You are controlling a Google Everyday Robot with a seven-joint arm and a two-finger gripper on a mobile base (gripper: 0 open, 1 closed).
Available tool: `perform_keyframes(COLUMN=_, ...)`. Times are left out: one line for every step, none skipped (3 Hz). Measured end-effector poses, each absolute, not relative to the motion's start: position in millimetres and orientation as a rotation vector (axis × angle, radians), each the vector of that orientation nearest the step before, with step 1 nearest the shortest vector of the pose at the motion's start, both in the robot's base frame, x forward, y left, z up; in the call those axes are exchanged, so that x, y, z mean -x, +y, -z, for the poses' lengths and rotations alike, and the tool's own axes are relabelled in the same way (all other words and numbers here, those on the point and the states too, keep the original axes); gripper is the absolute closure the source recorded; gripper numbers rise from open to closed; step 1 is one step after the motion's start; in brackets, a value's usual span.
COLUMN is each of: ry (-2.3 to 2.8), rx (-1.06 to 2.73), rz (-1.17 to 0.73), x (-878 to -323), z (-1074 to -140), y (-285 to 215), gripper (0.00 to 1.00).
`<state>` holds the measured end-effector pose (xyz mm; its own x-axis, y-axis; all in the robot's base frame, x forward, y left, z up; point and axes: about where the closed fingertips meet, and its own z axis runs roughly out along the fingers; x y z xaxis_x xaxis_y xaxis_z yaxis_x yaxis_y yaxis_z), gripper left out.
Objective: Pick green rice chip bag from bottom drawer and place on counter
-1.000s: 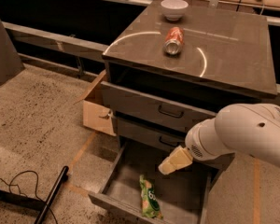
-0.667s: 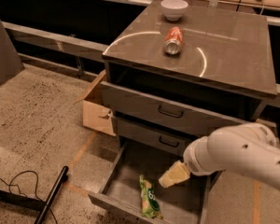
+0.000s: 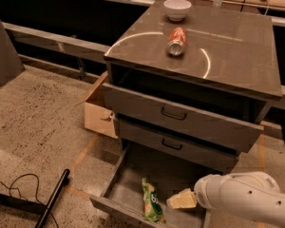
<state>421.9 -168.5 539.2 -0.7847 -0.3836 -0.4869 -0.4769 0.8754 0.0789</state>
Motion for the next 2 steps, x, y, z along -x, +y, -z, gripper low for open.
perform_keyframes(ry=2.531, rx=0.519, rz=-0.294, x=-440.9, z=-509.7, y=-179.8, gripper=0.00)
perform_keyframes(ry=2.458, rx=0.475, rz=-0.338, x=-477.1, z=-479.8, y=-167.6, gripper=0.00)
